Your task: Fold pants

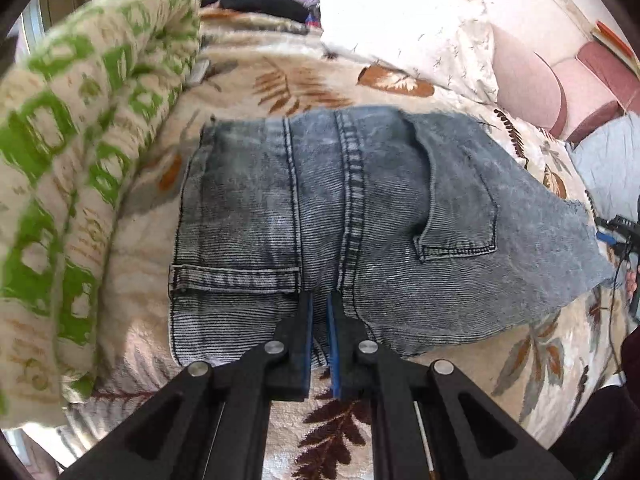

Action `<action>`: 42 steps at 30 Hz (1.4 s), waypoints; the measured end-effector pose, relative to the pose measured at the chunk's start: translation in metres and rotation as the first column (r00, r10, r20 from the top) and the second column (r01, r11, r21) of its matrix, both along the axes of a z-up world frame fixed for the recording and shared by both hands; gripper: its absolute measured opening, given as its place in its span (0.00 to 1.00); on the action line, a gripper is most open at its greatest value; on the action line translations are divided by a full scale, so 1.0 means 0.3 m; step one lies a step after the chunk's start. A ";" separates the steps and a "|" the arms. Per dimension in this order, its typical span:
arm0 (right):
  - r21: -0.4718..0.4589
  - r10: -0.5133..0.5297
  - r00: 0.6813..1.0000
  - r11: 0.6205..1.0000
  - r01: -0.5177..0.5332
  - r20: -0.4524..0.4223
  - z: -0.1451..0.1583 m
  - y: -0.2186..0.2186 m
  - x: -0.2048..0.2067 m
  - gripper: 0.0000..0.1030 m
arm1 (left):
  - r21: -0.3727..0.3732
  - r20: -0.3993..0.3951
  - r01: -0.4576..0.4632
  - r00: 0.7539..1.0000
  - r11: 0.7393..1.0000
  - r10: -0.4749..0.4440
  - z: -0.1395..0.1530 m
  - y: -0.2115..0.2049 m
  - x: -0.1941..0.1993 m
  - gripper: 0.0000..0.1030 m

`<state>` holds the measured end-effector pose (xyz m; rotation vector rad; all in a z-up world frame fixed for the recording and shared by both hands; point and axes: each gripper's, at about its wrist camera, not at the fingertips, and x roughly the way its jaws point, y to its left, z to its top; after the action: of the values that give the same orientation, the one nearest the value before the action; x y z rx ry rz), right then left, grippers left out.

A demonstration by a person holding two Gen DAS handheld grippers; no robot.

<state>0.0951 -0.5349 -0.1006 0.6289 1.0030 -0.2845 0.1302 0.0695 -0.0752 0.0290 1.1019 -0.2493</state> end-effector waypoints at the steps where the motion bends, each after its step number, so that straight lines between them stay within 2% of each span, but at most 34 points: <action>1: -0.002 -0.001 1.000 1.000 0.001 0.006 0.000 0.003 0.003 0.47 | 0.023 0.028 0.008 1.000 1.000 -0.009 0.019 -0.016 -0.012 0.10; 3: -0.015 0.007 1.000 1.000 -0.007 0.008 0.002 0.014 0.017 0.47 | 0.055 0.099 0.031 0.994 0.998 -0.036 0.074 -0.053 -0.041 0.10; 5: -0.043 0.021 1.000 0.999 -0.022 -0.015 -0.011 0.032 0.039 0.47 | 0.020 0.144 0.069 0.987 0.997 -0.072 0.132 -0.099 -0.060 0.11; 7: -0.055 0.036 0.999 0.998 -0.037 -0.031 -0.032 0.044 0.049 0.39 | -0.036 0.160 0.131 0.979 0.991 -0.124 0.179 -0.177 -0.068 0.11; 9: -0.099 0.048 0.997 0.994 -0.054 -0.058 -0.039 0.060 0.054 0.22 | -0.060 0.172 0.204 0.966 0.977 -0.191 0.202 -0.275 -0.071 0.17; 10: -0.130 0.047 0.997 0.990 -0.055 -0.069 -0.032 0.064 0.054 0.22 | -0.076 0.175 0.239 0.959 0.968 -0.223 0.205 -0.332 -0.070 0.19; 13: -0.137 0.038 0.999 0.990 -0.041 -0.021 0.010 0.060 0.044 0.17 | -0.128 0.149 0.346 0.933 0.929 -0.327 0.191 -0.520 -0.065 0.20; 16: -0.170 0.031 0.999 0.985 -0.024 0.035 0.058 0.063 0.042 0.17 | -0.145 0.140 0.450 0.891 0.881 -0.432 0.163 -0.720 -0.068 0.20; 20: -0.176 0.037 0.990 0.984 -0.012 0.138 0.116 0.056 0.057 0.17 | -0.181 0.115 0.540 0.841 0.822 -0.528 0.108 -0.949 -0.085 0.20; 23: -0.189 0.059 0.983 0.982 -0.025 0.172 0.124 0.050 0.098 0.17 | -0.177 0.110 0.574 0.819 0.800 -0.563 0.068 -1.074 -0.091 0.24; 25: -0.193 0.067 0.983 0.981 -0.034 0.170 0.106 0.044 0.134 0.17 | -0.180 0.107 0.572 0.820 0.801 -0.562 0.042 -1.125 -0.084 0.26; 26: -0.190 0.070 0.984 0.981 -0.038 0.166 0.092 0.039 0.152 0.17 | -0.182 0.094 0.564 0.826 0.806 -0.556 0.026 -1.145 -0.075 0.31; 28: -0.172 0.068 0.986 0.984 -0.042 0.151 0.049 0.022 0.189 0.17 | -0.181 0.043 0.547 0.835 0.817 -0.549 -0.019 -1.169 -0.056 0.33; 31: -0.149 0.056 0.996 0.988 -0.046 0.066 -0.044 -0.007 0.227 0.17 | -0.202 -0.046 0.513 0.846 0.834 -0.532 -0.100 -1.184 -0.036 0.34; 32: -0.132 0.052 0.997 0.990 -0.046 0.049 -0.066 -0.015 0.222 0.18 | -0.200 -0.054 0.515 0.844 0.834 -0.534 -0.113 -1.184 -0.031 0.35; 33: -0.115 0.048 0.998 0.992 -0.044 0.036 -0.083 -0.020 0.218 0.25 | -0.196 -0.047 0.521 0.841 0.831 -0.539 -0.116 -1.184 -0.036 0.36; 35: -0.128 0.039 0.999 0.991 -0.036 0.015 -0.059 -0.019 0.192 0.32 | -0.216 -0.040 0.521 0.840 0.826 -0.541 -0.108 -1.183 -0.044 0.42; 36: -0.131 0.039 0.999 0.991 -0.037 0.012 -0.030 -0.013 0.170 0.32 | -0.235 -0.045 0.514 0.842 0.825 -0.538 -0.105 -1.179 -0.042 0.44; 39: -0.140 0.048 0.995 0.990 -0.035 0.087 0.069 0.015 0.059 0.34 | -0.287 -0.041 0.508 0.841 0.812 -0.540 -0.078 -1.165 -0.054 0.44; 42: -0.138 0.113 0.982 0.986 -0.092 0.154 0.138 0.085 -0.058 0.34 | -0.279 0.013 0.502 0.854 0.818 -0.520 -0.047 -1.142 -0.073 0.44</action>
<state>0.0779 -0.5092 -0.0591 0.4719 0.8507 -0.2025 0.1082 -0.2730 -0.0894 0.0721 1.0995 -0.8958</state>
